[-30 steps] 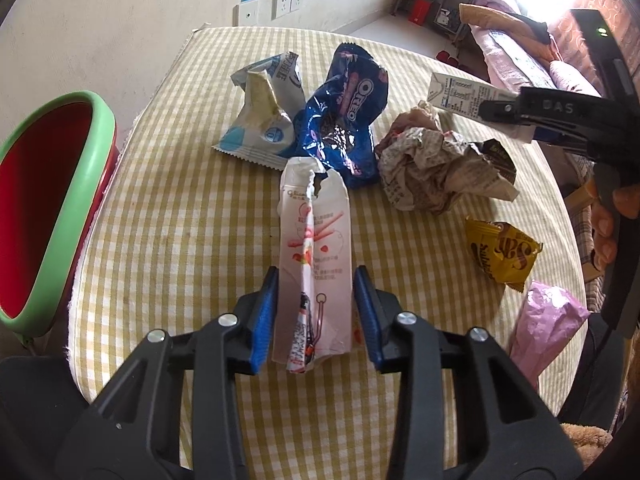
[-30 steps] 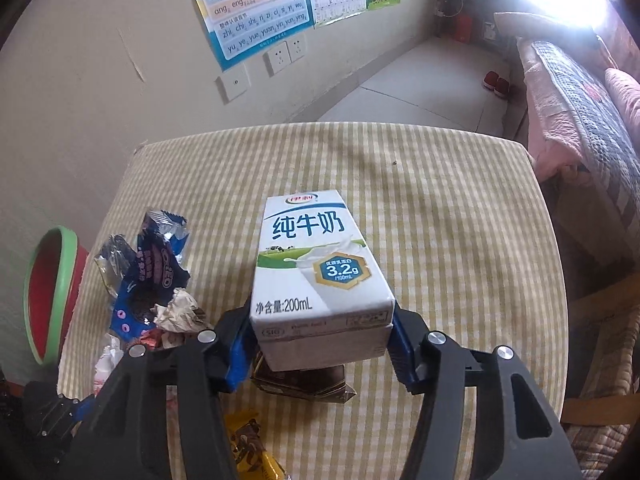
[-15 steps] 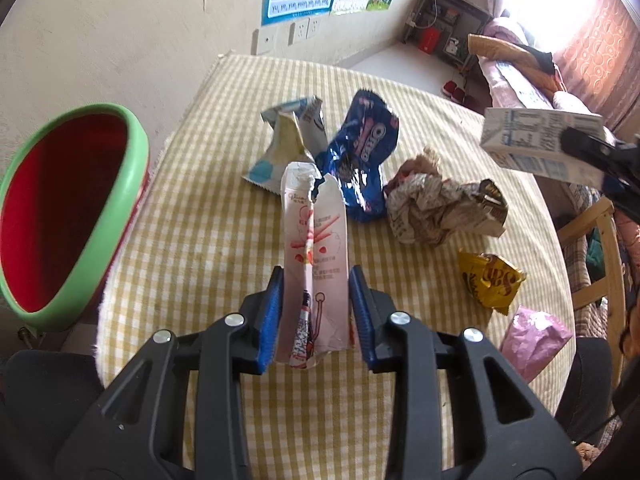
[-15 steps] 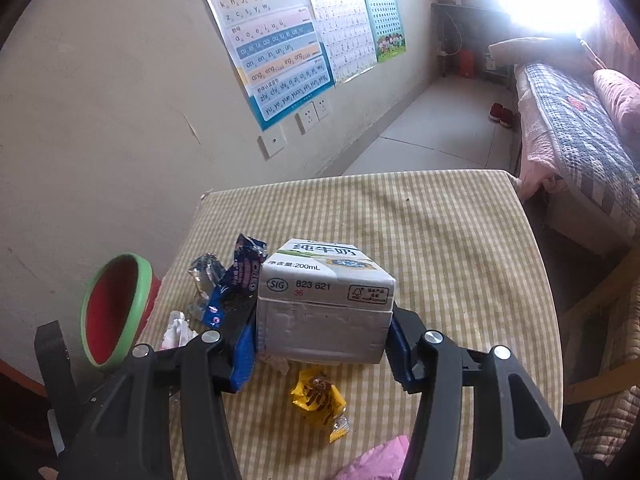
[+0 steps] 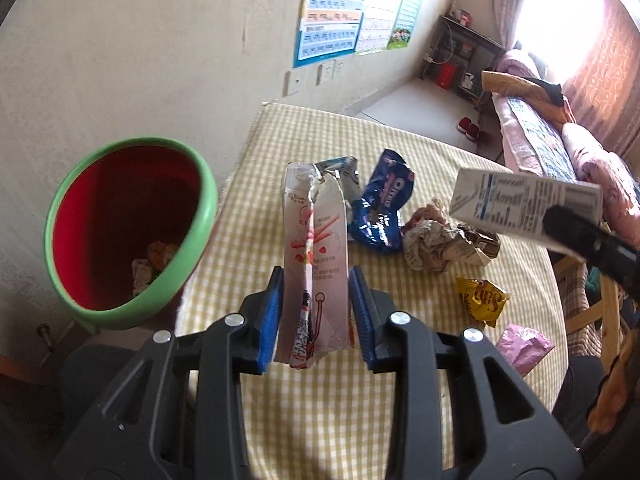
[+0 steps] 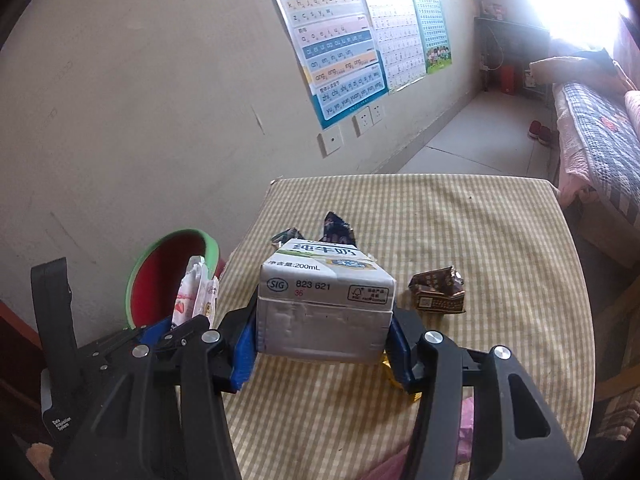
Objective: Collect trash
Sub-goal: 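Carry the paper carton and milk carton over the red bin with both tools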
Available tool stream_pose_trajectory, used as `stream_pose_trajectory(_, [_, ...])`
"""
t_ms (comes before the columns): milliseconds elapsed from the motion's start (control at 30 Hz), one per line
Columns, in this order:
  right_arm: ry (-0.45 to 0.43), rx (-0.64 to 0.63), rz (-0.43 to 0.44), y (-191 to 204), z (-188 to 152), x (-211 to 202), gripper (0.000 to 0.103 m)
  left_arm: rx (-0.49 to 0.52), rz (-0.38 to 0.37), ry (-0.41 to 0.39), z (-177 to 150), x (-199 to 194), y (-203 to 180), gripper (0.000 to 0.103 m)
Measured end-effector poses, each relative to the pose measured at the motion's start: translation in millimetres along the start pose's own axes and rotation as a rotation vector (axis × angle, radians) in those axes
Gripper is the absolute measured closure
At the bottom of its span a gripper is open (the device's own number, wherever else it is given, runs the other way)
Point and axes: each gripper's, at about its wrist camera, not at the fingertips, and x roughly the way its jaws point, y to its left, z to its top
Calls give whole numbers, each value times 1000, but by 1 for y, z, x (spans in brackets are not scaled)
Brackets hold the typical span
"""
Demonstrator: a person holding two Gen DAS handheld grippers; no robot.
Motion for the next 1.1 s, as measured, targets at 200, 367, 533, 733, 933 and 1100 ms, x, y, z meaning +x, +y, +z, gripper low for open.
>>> stream_pose_trajectory(200, [23, -51, 28, 26, -10, 8, 51, -42, 28, -26, 4, -11, 17, 71])
stream_pose_trajectory(367, [33, -80, 46, 39, -13, 11, 51, -60, 53, -55, 9, -21, 28, 71])
stream_pose_trajectory(533, [34, -106, 62, 54, -14, 13, 51, -79, 65, -75, 12, -29, 39, 71])
stream_pose_trajectory(733, [38, -137, 80, 70, -12, 18, 51, -100, 70, -88, 14, -34, 51, 71])
stream_pose_trajectory(933, [45, -160, 97, 88, -8, 28, 51, -127, 86, -97, 16, -38, 68, 71])
stream_pose_trajectory(1100, [52, -179, 106, 99, -4, 35, 51, -155, 99, -97, 15, -38, 82, 71])
